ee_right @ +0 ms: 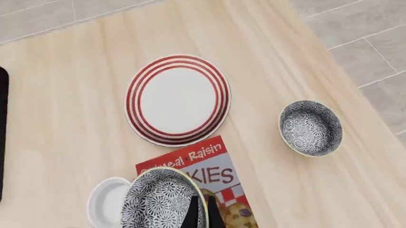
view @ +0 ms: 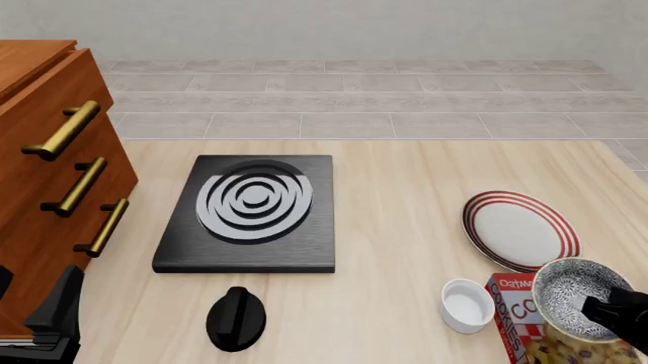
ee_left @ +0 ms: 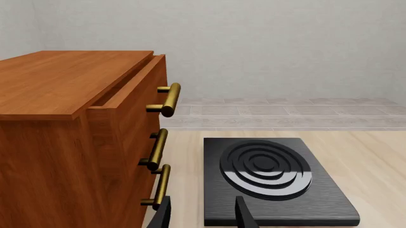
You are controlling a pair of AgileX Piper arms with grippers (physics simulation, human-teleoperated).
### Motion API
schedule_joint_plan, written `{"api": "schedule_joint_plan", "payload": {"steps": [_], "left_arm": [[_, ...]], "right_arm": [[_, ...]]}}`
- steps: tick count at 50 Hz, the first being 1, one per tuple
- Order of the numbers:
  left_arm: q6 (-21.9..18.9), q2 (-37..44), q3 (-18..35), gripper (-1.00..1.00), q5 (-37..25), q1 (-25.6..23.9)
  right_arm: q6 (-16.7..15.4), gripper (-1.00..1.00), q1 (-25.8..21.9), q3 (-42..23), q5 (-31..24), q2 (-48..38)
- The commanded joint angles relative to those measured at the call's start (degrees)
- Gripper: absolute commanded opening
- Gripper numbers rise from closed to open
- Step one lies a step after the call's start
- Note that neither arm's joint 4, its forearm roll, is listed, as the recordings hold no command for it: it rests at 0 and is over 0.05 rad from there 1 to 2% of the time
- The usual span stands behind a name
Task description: Pick the akita bowl on the cookies box and place it on the plate.
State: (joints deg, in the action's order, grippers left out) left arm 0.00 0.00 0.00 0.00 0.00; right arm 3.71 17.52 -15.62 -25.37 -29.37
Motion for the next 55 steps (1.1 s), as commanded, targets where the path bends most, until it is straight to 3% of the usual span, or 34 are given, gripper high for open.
{"api": "schedule_joint_plan", "payload": {"steps": [1,6,8,24,25,30,31,55], "left_arm": [[0.0,0.0,0.0,1.00,0.0,0.0],[0.0,0.0,0.0,1.00,0.0,0.0],[0.0,0.0,0.0,1.00,0.0,0.0],[0.0,0.0,0.0,1.00,0.0,0.0],[0.0,0.0,0.0,1.00,0.0,0.0],[0.0,0.0,0.0,1.00,0.0,0.0],[0.0,0.0,0.0,1.00,0.0,0.0],[0.0,0.0,0.0,1.00,0.0,0.0]], "right_arm": [[5.2,-1.00,-5.3,-4.1,-2.5,1.5],[11.1,-1.00,-7.3,-3.3,-0.6,0.6],[11.8,-1.00,-7.4,-4.1,-0.1,-0.1],[13.0,-1.00,-8.0,-9.7,2.6,-4.9],[14.5,-1.00,-8.4,-9.8,2.9,-4.9],[14.9,-1.00,-8.7,-10.6,3.8,-5.9],[16.2,-1.00,-8.8,-10.7,4.8,-6.6],[20.6,-1.00,-8.7,-12.1,16.9,-19.3]]}}
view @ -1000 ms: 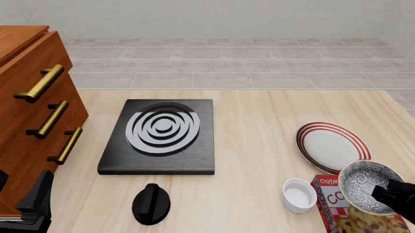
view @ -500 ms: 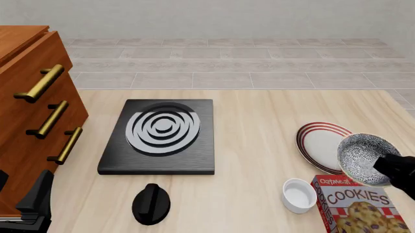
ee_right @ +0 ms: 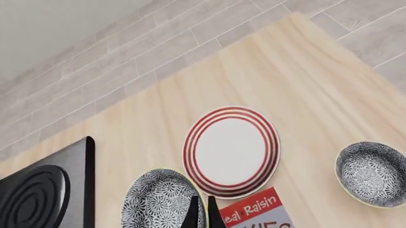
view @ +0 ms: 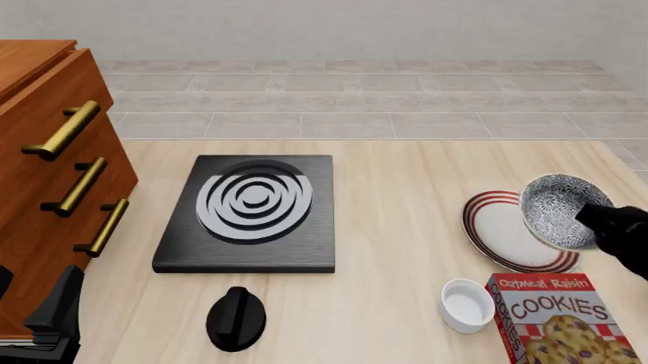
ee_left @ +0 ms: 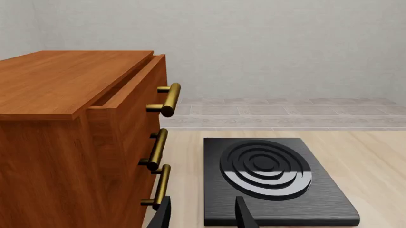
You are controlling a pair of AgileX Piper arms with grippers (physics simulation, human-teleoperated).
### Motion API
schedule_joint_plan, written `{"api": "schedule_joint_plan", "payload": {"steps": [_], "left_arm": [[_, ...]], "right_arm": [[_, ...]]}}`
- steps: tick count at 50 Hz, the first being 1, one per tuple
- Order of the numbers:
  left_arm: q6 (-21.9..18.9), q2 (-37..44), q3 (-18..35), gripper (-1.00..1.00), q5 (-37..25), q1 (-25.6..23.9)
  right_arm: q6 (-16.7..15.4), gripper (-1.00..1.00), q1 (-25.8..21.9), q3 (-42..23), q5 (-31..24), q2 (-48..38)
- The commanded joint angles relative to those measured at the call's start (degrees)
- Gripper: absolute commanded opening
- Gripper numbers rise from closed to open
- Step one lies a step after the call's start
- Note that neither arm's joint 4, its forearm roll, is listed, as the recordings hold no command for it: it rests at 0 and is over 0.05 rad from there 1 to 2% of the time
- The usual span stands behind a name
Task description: Pick the akita bowl on the cookies box and place it on the plate.
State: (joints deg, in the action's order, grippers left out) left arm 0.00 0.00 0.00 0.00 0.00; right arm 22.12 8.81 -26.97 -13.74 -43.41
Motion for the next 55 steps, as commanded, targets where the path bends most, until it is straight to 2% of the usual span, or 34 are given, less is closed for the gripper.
{"api": "schedule_joint_plan", "payload": {"steps": [1,17,55], "left_arm": [[0.0,0.0,0.0,1.00,0.0,0.0],[0.0,0.0,0.0,1.00,0.0,0.0],[0.0,0.0,0.0,1.00,0.0,0.0]], "right_arm": [[2.5,-1.00,0.0,-0.7,6.0,-5.9],[5.1,-1.00,1.4,-0.8,13.2,-13.6],[5.0,-1.00,6.0,-3.1,21.5,-26.5]]}}
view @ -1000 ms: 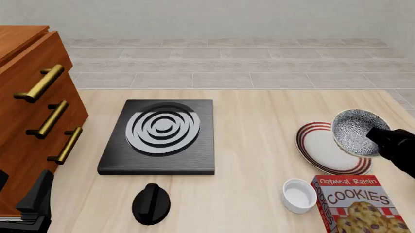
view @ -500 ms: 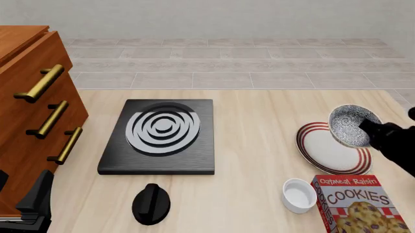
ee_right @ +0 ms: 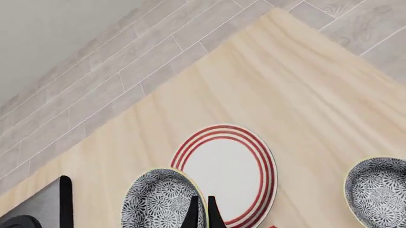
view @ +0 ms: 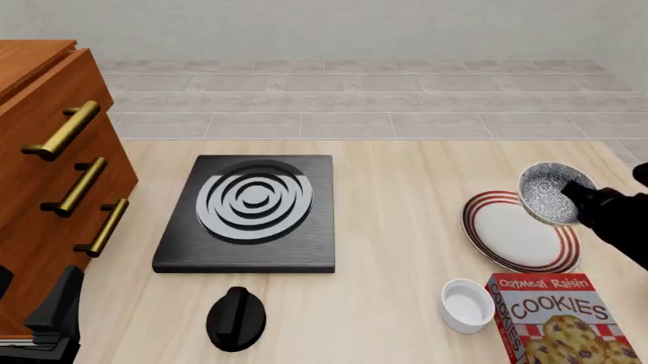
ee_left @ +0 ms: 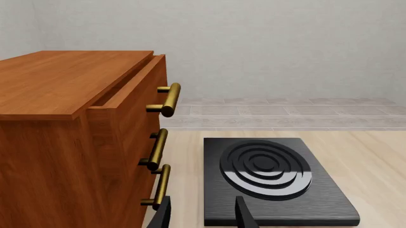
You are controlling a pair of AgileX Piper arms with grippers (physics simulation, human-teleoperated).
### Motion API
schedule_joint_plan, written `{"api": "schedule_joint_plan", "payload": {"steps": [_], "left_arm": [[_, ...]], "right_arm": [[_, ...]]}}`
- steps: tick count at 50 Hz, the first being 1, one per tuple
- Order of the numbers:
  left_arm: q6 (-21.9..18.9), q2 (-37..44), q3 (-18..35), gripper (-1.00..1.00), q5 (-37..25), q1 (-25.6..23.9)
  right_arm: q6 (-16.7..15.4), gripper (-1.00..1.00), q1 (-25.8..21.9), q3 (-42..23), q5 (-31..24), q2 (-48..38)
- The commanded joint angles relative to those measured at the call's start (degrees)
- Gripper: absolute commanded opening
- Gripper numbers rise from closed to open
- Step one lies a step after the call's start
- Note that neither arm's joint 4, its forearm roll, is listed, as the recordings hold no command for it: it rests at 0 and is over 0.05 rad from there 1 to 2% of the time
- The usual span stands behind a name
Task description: Pick the akita bowl on the cookies box and place it on the plate.
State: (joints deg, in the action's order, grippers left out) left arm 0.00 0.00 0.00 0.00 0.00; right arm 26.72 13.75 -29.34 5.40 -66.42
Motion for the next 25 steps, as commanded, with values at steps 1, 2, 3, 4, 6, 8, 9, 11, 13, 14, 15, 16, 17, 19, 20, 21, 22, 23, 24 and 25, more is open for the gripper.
{"api": "schedule_joint_plan", "payload": {"steps": [1,2,3,4,6,8,9,11,13,14,15,16,17,19,20,21,22,23,24,25], "left_arm": [[0.0,0.0,0.0,1.00,0.0,0.0],[0.0,0.0,0.0,1.00,0.0,0.0],[0.0,0.0,0.0,1.00,0.0,0.0],[0.0,0.0,0.0,1.00,0.0,0.0],[0.0,0.0,0.0,1.00,0.0,0.0],[0.0,0.0,0.0,1.00,0.0,0.0],[0.0,0.0,0.0,1.00,0.0,0.0],[0.0,0.0,0.0,1.00,0.0,0.0],[0.0,0.0,0.0,1.00,0.0,0.0],[0.0,0.0,0.0,1.00,0.0,0.0],[0.0,0.0,0.0,1.00,0.0,0.0],[0.0,0.0,0.0,1.00,0.0,0.0],[0.0,0.0,0.0,1.00,0.0,0.0],[0.0,0.0,0.0,1.00,0.0,0.0],[0.0,0.0,0.0,1.00,0.0,0.0],[0.0,0.0,0.0,1.00,0.0,0.0],[0.0,0.0,0.0,1.00,0.0,0.0],[0.0,0.0,0.0,1.00,0.0,0.0],[0.0,0.0,0.0,1.00,0.0,0.0],[0.0,0.0,0.0,1.00,0.0,0.0]], "right_arm": [[0.4,-1.00,1.0,-0.8,2.6,-3.7],[0.2,-1.00,1.2,-0.9,2.9,-4.4],[0.3,-1.00,1.2,-0.9,3.2,-4.7],[0.5,-1.00,1.1,-0.9,3.5,-5.0],[0.5,-1.00,1.2,-1.0,4.0,-5.8],[0.4,-1.00,1.4,-1.2,4.6,-6.8],[0.4,-1.00,1.4,-1.1,4.9,-7.3],[0.4,-1.00,1.4,-1.3,5.6,-8.3],[0.4,-1.00,1.4,-1.3,5.9,-8.7],[0.3,-1.00,1.4,-1.3,6.1,-9.1],[0.0,-1.00,1.6,-1.5,6.2,-9.6],[0.0,-1.00,1.4,-1.5,6.4,-9.9],[0.0,-1.00,1.4,-1.6,6.7,-10.4],[0.0,-1.00,1.7,-1.8,6.9,-11.0],[0.5,-1.00,1.4,-1.7,7.2,-11.4],[0.1,-1.00,1.6,-1.9,7.2,-11.6],[0.0,-1.00,1.6,-2.0,7.3,-11.9],[0.0,-1.00,1.5,-2.0,7.5,-12.1],[-0.2,-1.00,1.7,-2.1,7.5,-12.3],[-0.2,-1.00,1.7,-2.1,7.5,-12.3]]}}
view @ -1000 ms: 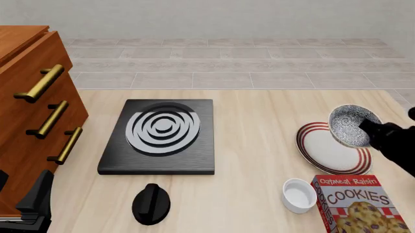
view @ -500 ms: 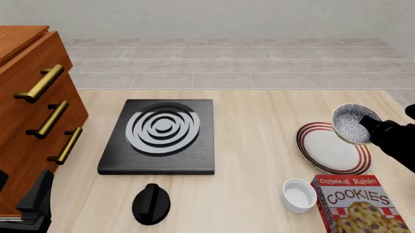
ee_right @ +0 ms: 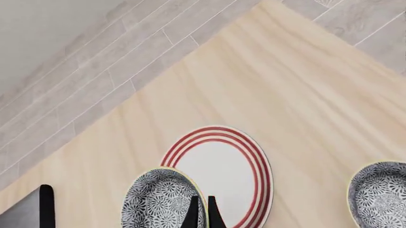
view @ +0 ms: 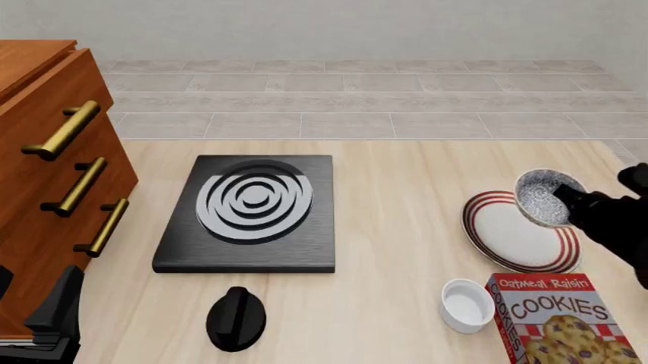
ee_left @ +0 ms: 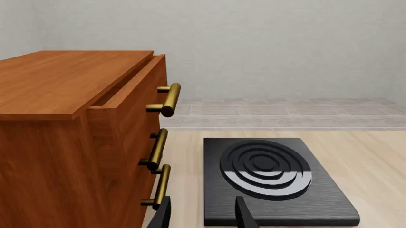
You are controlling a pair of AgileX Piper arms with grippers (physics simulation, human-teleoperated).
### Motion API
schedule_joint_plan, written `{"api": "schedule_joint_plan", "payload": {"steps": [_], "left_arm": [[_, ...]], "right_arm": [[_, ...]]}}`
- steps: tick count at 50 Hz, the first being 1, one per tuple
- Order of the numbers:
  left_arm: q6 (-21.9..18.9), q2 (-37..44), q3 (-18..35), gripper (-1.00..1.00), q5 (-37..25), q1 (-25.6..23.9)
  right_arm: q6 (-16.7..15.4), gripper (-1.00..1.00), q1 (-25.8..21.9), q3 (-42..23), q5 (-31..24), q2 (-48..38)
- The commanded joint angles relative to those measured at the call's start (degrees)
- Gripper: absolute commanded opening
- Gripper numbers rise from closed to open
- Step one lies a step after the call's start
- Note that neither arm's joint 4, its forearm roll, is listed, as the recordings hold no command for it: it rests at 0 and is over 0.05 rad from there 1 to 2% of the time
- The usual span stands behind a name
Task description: Pick the akita bowl on the cookies box and place it on the plate.
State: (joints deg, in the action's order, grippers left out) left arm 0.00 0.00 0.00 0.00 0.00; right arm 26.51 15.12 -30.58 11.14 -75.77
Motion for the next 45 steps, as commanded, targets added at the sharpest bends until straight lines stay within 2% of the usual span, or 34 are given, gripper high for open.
{"api": "schedule_joint_plan", "payload": {"steps": [1,45], "left_arm": [[0.0,0.0,0.0,1.00,0.0,0.0],[0.0,0.0,0.0,1.00,0.0,0.0]], "right_arm": [[0.1,-1.00,0.3,-1.0,1.9,-3.3],[-2.8,-1.00,1.9,-6.7,4.6,-16.2]]}}
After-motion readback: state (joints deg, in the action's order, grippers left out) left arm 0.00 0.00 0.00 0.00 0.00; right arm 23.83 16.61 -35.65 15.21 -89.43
